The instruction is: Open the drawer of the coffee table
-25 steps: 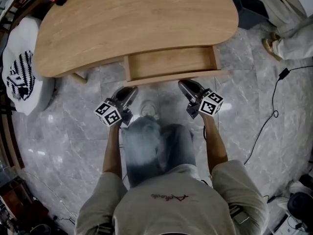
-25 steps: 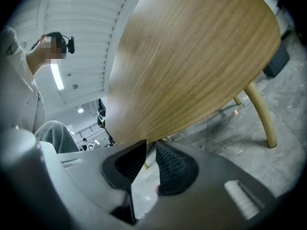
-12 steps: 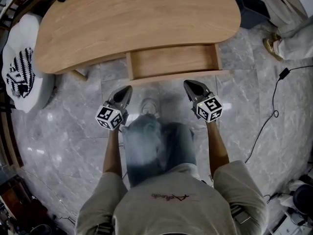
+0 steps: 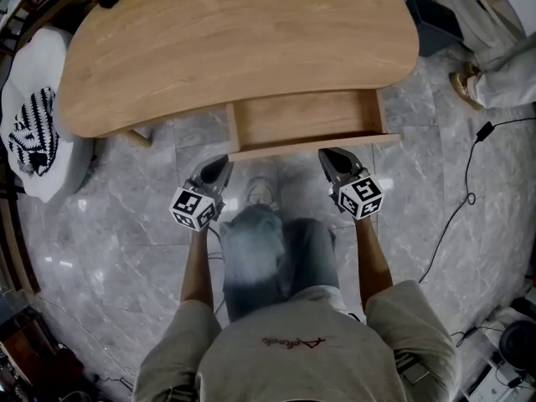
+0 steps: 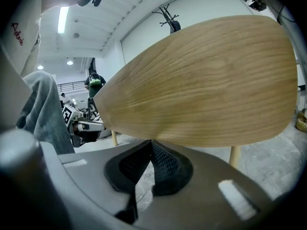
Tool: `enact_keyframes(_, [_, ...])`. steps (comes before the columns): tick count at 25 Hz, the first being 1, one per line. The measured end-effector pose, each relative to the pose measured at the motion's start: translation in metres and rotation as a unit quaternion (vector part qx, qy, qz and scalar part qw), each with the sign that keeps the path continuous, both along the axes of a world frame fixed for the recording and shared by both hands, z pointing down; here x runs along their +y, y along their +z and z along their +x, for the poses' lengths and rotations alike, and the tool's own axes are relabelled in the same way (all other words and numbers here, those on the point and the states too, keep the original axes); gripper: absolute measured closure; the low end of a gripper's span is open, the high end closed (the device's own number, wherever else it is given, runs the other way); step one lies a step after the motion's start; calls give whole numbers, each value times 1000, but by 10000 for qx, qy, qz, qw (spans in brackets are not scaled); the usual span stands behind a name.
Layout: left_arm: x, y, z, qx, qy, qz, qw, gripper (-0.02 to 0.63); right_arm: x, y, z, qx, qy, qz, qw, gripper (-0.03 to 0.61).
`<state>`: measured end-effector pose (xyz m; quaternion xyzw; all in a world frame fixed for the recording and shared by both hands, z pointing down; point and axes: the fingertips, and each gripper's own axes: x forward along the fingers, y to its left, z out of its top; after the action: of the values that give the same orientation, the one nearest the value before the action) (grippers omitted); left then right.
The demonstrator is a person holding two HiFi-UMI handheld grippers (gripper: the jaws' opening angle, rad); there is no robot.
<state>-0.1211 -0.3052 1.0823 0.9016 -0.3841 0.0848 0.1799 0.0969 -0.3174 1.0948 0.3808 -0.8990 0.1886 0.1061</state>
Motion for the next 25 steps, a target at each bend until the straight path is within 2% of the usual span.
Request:
enact_keyframes(5, [-5,-31,-19,19,-29,-270,9996,611,5,-26,-23,65,-18,-438,9990,572])
enact_keyframes(9, [-5,-84,-31,71,-129,-456,9989,611,11,-79,-39,160,-111,-632,9978,572])
enact_keyframes(16, [1,-214,-35,93,-37,-566,9983,611,20,-210,-42,265,54,-754,9968,573])
enact_keyframes(25, [-14,-388,-32,133,31,-535,9985,611,-3,-392,-43,401,153,-626,9971,573])
